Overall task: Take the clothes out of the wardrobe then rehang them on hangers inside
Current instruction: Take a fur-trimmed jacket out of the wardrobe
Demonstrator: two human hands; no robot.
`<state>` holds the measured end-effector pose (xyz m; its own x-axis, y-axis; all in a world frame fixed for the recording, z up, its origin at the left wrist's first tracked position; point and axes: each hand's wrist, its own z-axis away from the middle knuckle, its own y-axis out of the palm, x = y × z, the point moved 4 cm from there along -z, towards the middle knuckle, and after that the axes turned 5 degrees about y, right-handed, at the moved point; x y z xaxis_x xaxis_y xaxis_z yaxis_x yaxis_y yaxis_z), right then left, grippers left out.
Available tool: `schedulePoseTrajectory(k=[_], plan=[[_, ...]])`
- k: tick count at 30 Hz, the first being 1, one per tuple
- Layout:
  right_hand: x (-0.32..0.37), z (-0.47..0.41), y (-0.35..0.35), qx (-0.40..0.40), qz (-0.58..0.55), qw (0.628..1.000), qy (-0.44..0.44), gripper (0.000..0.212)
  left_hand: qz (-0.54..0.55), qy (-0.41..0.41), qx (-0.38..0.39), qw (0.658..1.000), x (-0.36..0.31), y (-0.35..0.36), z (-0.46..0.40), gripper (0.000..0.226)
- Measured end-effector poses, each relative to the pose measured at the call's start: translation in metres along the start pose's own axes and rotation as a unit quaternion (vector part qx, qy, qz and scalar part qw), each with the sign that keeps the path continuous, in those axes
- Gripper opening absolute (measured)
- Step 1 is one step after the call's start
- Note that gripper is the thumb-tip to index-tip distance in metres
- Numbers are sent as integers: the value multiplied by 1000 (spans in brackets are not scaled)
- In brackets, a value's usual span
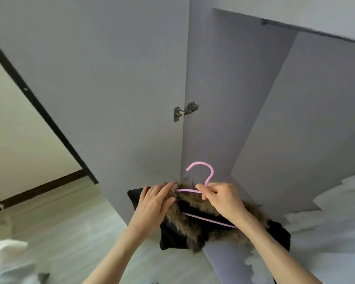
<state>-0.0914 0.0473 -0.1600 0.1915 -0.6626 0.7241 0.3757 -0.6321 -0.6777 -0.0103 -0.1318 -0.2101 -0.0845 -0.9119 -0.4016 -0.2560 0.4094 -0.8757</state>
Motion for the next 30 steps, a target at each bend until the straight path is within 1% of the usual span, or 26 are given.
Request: schedulePoseTrajectory(k=[2,4,6,9,13,16,19,21,23,24,26,28,30], plan=[[16,-3,16,20,-35,999,-34,40,1,-26,-37,999,14,-17,18,58],[32,-6,34,34,-80,995,-51,39,-11,-54,-65,996,28,-36,38,53],[51,-7,55,54,-102,991,-64,39,-15,-80,-82,993,42,-53,64,48],[83,-5,88,99,-88,986,-100,39,-10,-123,-109,986,66,-77,106,44],[131,8,139,146,-58,971,-179,37,-12,-184,-150,971,93,-104,166,20],[172,29,187,192,-53,954,-226,46,-33,-235,-190,953,112,-128,223,13],[220,52,234,232,-33,925,-299,49,-62,-306,-247,918,126,-154,280,12],[253,67,261,240,-8,894,-378,53,-85,-350,-289,887,131,-174,315,12],[282,78,285,210,11,861,-464,54,-109,-385,-325,857,134,-196,348,11],[292,81,295,181,16,849,-497,50,-119,-398,-342,843,136,-207,364,11],[310,85,316,140,27,839,-525,43,-140,-426,-382,808,138,-226,396,14],[327,89,337,133,45,834,-534,44,-144,-458,-430,765,138,-241,425,19],[349,99,358,132,51,817,-559,46,-135,-494,-461,724,136,-252,450,23]])
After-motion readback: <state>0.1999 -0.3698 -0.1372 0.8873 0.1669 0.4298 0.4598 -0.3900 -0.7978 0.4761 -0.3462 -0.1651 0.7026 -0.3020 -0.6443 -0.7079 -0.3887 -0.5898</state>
